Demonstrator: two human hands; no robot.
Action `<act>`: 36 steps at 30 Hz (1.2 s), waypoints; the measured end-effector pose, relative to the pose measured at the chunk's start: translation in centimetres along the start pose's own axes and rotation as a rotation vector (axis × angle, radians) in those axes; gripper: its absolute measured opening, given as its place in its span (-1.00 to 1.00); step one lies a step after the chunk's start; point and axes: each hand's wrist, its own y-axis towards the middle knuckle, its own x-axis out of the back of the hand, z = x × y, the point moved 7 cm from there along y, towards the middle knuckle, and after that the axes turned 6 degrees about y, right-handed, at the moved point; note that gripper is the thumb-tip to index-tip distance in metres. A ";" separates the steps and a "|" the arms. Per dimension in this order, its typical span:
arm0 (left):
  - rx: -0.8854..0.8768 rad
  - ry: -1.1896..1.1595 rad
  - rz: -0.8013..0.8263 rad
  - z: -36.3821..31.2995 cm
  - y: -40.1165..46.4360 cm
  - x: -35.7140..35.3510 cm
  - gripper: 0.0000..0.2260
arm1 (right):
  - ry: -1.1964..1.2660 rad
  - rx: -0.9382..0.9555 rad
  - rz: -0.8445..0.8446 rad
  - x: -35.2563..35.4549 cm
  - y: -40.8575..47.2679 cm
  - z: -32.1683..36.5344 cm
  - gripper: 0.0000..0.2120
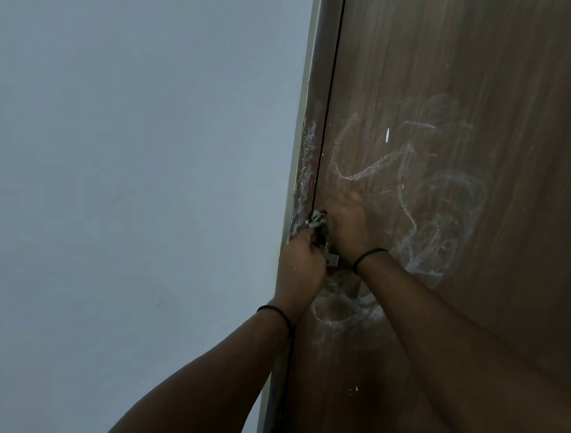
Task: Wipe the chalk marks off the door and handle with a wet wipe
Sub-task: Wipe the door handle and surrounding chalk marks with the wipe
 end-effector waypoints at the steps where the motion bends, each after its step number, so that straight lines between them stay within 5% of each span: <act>1: -0.015 -0.018 -0.011 -0.2 0.0 0.1 -0.73 | 0.005 -0.050 -0.073 0.7 -0.3 -0.6 -0.87; 3: -0.029 -0.038 -0.018 -0.3 0.0 0.1 -0.72 | 0.053 -0.121 -0.127 1.7 -0.8 -1.5 -0.83; 8: 0.018 -0.086 -0.017 0.2 -0.1 -0.2 -0.66 | -0.018 -0.183 0.336 -0.2 -1.3 -2.2 -0.77; 10: 0.009 -0.094 -0.007 -0.1 -0.5 -0.1 -0.61 | -0.056 -0.213 0.252 0.9 -0.5 -2.5 -0.75; 12: -0.019 -0.076 -0.010 -0.5 -0.7 0.1 -0.59 | -0.076 -0.170 0.119 1.8 -0.3 -2.2 -0.76; 17: -0.073 -0.002 -0.027 -0.9 0.0 0.4 -0.57 | -0.186 0.065 0.437 -1.0 -1.3 -0.8 -0.79; 19: -0.146 0.036 -0.021 -2.0 -0.1 0.5 -0.62 | -0.093 0.051 0.353 -0.5 -1.2 -1.0 -0.76; 24: -0.026 0.058 -0.040 -3.8 1.1 1.3 -0.80 | 0.387 -0.488 -0.091 1.6 -2.7 -3.4 -0.72; 36: 0.297 0.003 -0.211 0.6 -2.4 -1.1 -0.84 | 0.563 -0.453 -0.139 1.1 -10.5 -2.3 -0.90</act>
